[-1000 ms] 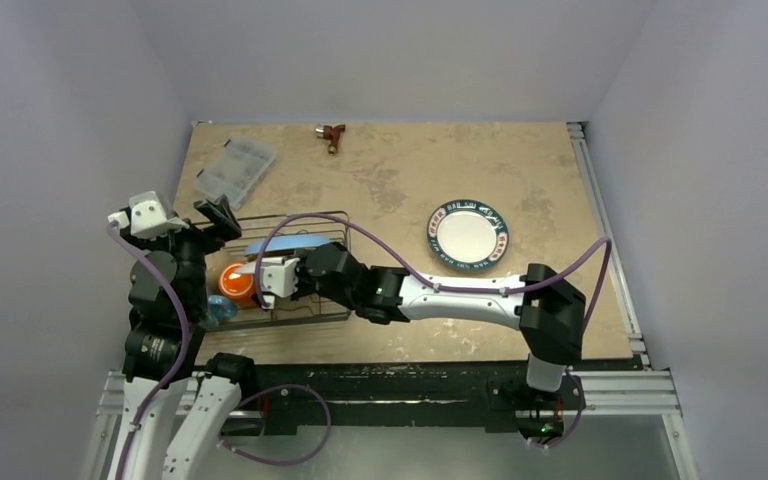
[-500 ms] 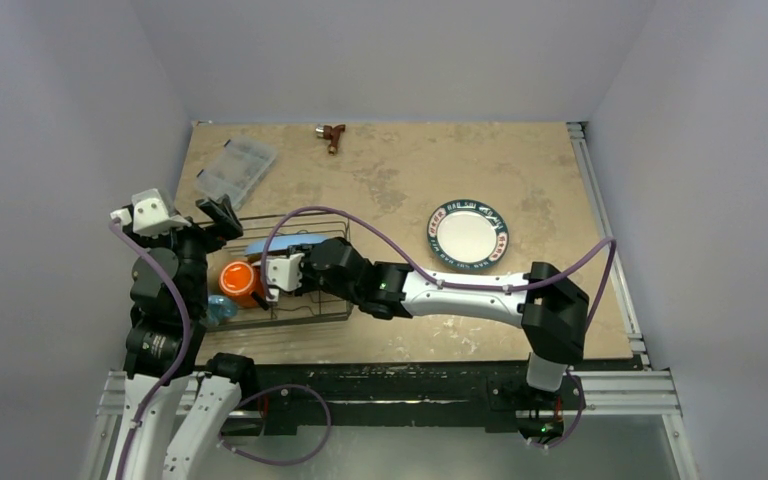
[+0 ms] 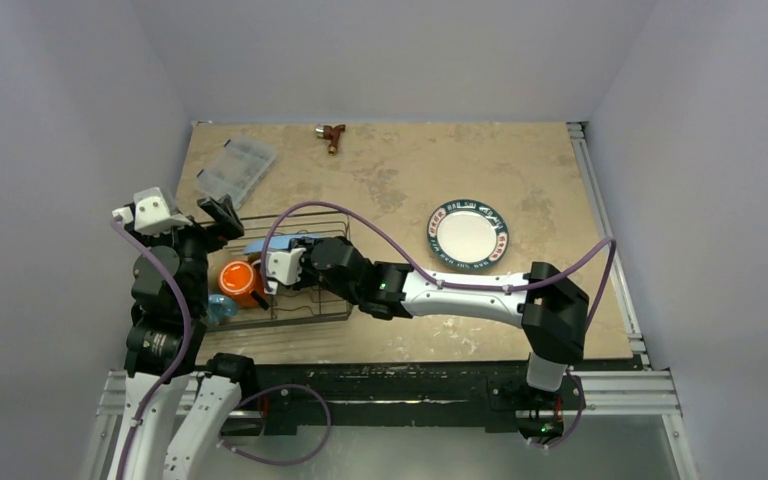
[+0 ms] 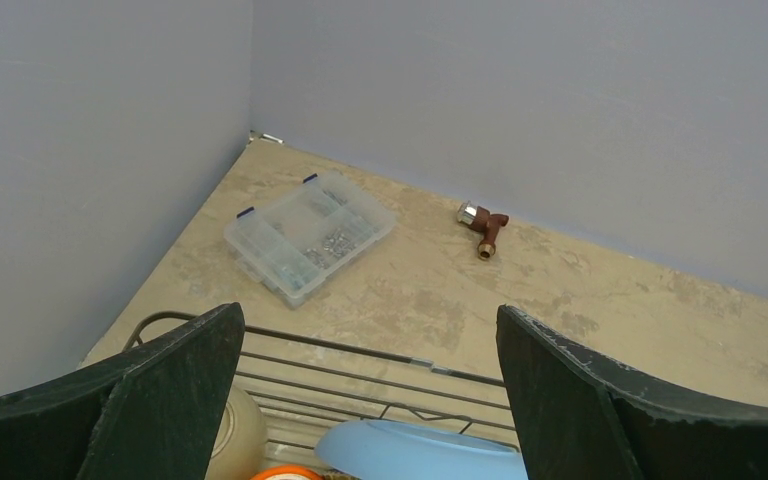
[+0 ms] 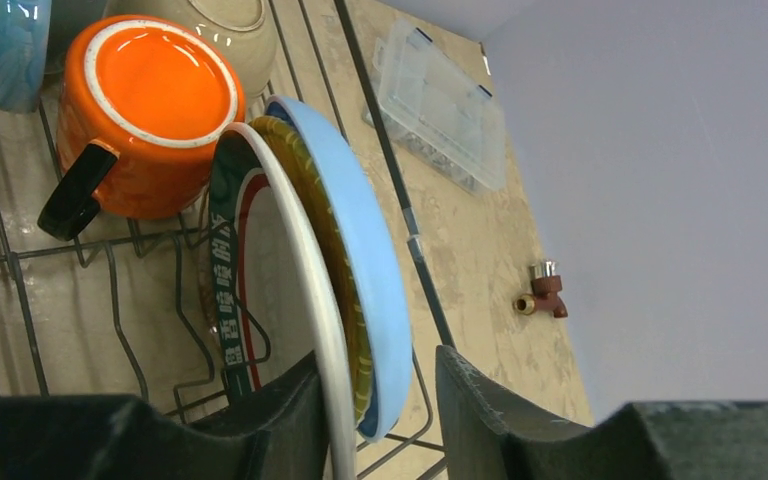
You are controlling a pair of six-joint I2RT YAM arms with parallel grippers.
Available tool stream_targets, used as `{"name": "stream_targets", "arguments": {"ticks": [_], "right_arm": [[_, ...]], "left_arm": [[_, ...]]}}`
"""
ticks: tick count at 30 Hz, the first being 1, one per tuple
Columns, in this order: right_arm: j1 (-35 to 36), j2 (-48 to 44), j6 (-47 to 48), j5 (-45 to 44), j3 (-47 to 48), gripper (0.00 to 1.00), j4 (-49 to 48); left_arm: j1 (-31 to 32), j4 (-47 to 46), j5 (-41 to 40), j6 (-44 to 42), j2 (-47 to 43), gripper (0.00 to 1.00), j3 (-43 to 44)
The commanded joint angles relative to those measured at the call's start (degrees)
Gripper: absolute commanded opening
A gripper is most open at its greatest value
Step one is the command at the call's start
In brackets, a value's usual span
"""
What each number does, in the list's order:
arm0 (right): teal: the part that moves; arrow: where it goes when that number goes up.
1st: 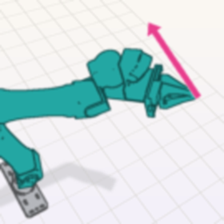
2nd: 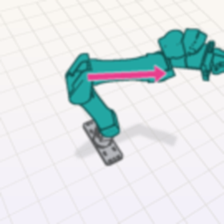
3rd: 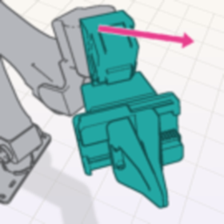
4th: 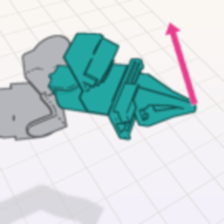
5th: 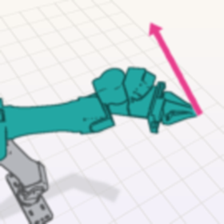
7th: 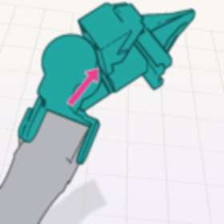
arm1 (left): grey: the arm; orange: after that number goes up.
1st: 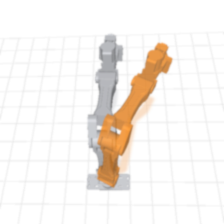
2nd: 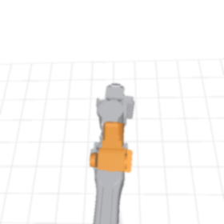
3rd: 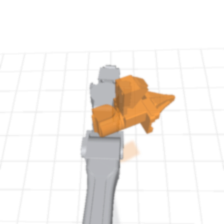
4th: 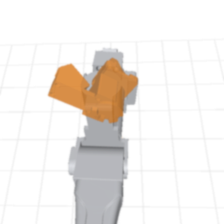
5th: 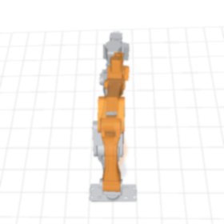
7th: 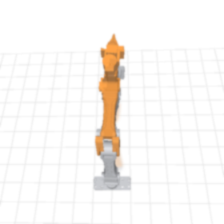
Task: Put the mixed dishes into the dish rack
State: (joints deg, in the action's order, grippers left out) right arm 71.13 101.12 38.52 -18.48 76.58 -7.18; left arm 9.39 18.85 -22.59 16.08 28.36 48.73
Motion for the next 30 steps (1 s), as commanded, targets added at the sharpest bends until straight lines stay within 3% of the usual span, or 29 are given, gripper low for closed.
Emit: {"name": "stream_targets", "arguments": {"ticks": [1, 2, 4, 8, 15, 18, 22, 26, 30], "right_arm": [[0.05, -1.26, 0.34, 1.53, 0.72, 0.30, -0.22], [-0.02, -0.80, 1.41, 1.36, 0.62, 0.20, -0.17], [-0.01, 0.50, 2.71, 2.47, 1.42, 0.10, 0.35], [-0.02, 2.57, 5.09, 5.52, 3.61, 0.00, 1.16], [-0.12, 4.40, 10.81, 12.01, 4.61, 0.00, 2.99], [-0.15, 3.79, 15.69, 14.25, 1.57, 0.00, -1.37], [-0.86, 6.37, 15.90, 14.54, 6.07, 0.00, 2.26], [-0.91, 5.49, 13.60, 12.62, 4.11, 0.31, 0.23], [-0.92, 3.71, 9.93, 8.12, 2.09, 0.43, -2.30]], "left_arm": [[-0.59, -1.17, 1.08, 1.30, 0.53, 0.96, 1.28], [-0.62, -1.10, 1.22, 1.32, 0.62, 0.96, 1.28], [-0.69, -0.96, 1.41, 1.48, 0.81, 0.96, 1.37], [-0.71, -0.96, 1.43, 1.44, 0.96, 0.96, 1.37], [-0.77, -0.87, 1.63, 1.50, 1.41, 0.96, 1.45], [-0.94, -0.84, 1.91, 1.68, 1.60, 0.95, 1.66], [-1.12, -0.75, 2.04, 1.77, 1.85, 0.95, 1.63], [-1.13, -0.74, 2.12, 1.77, 1.96, 0.95, 1.72], [-1.56, -0.65, 2.84, 2.11, 2.20, 0.95, 1.89]]}}
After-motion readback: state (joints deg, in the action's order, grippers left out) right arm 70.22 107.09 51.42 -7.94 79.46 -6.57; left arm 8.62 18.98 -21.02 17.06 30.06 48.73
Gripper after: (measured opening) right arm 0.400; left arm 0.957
